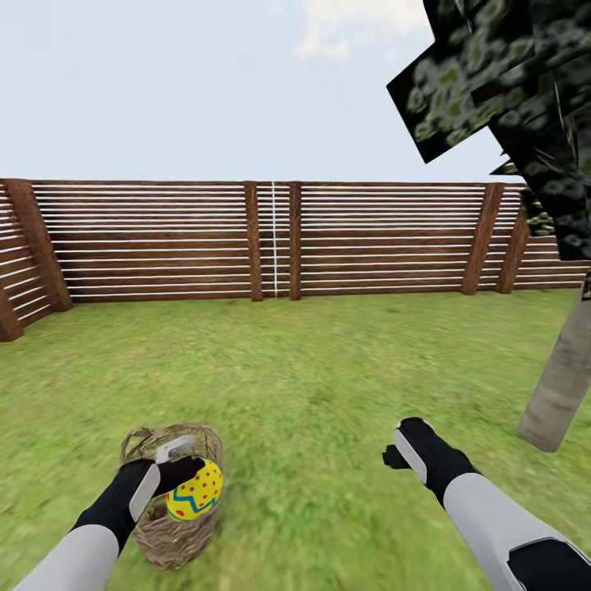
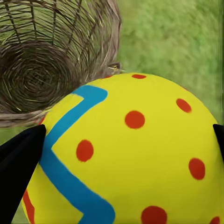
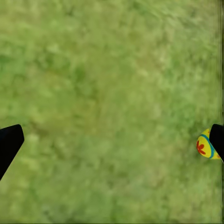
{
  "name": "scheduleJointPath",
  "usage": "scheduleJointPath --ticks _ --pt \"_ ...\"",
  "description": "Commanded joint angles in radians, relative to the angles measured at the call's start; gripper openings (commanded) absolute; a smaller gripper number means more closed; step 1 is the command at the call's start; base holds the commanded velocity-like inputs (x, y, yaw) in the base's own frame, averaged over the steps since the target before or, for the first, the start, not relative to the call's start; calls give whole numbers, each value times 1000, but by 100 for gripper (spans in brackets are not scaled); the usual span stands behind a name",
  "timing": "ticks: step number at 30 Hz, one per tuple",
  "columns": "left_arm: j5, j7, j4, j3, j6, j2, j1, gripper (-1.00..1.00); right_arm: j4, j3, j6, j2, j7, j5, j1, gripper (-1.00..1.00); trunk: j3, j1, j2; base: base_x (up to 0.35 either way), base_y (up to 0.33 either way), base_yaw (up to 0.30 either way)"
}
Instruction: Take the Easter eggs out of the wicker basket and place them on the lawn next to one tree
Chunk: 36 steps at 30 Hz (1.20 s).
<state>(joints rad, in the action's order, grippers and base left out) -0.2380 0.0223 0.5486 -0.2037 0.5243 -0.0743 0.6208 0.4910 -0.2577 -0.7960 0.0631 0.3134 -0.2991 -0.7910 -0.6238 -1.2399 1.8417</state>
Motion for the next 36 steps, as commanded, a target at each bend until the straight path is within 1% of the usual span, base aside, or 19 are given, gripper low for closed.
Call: scheduleJointPath --ticks 1,8,11,17,20,23,25,28,30,31,33,36 --pt "-1 2 2 -5 8 1 0 -100 1 -8 -3 1 7 -11 -1 100 2 4 -7 -4 -316 0" --pt "-1 4 1 -5 8 2 0 -100 1 -8 -2 -4 7 -10 -1 100 24 31 -56 -1 -316 0" --pt "-4 5 1 -5 7 1 0 -100 1 -8 -2 -3 7 -10 -1 100 33 42 -77 -27 -148 0" --pt "-3 5 -13 -5 5 2 0 -100 1 -8 -2 -3 7 -10 -1 100 52 65 -119 -309 -9 0" --pt "-3 4 -14 -5 -26 2 0 -100 1 -8 -2 -4 7 -11 -1 100 62 77 -140 -345 0 0" --pt "-2 4 -15 -5 -32 7 0 -100 1 -8 -2 -4 7 -11 -1 100 71 88 -161 -345 0 0" --pt "-2 4 -35 -4 -33 9 0 -100 1 -8 -2 -3 7 -11 -1 100 77 96 -175 -345 0 0" --pt "-1 4 -46 -3 -33 19 0 -100 1 -8 -2 -3 7 -11 -1 100 87 108 -196 -343 -39 0" --pt "12 4 -48 -2 -32 28 0 -100 1 -8 -2 -3 7 -11 -1 100 93 115 -210 -308 -173 0" --pt "33 3 -48 -3 -32 32 0 -100 1 -8 -2 -3 7 -11 -1 100 96 119 -217 -289 -202 0" --pt "57 2 -48 -3 -32 35 0 -100 1 -8 -2 -3 7 -11 -1 100 102 127 -231 -284 -209 0" --pt "63 2 -49 -3 -33 36 0 -100 1 -8 -2 -3 7 -11 -1 100 112 138 -252 -281 -213 0"
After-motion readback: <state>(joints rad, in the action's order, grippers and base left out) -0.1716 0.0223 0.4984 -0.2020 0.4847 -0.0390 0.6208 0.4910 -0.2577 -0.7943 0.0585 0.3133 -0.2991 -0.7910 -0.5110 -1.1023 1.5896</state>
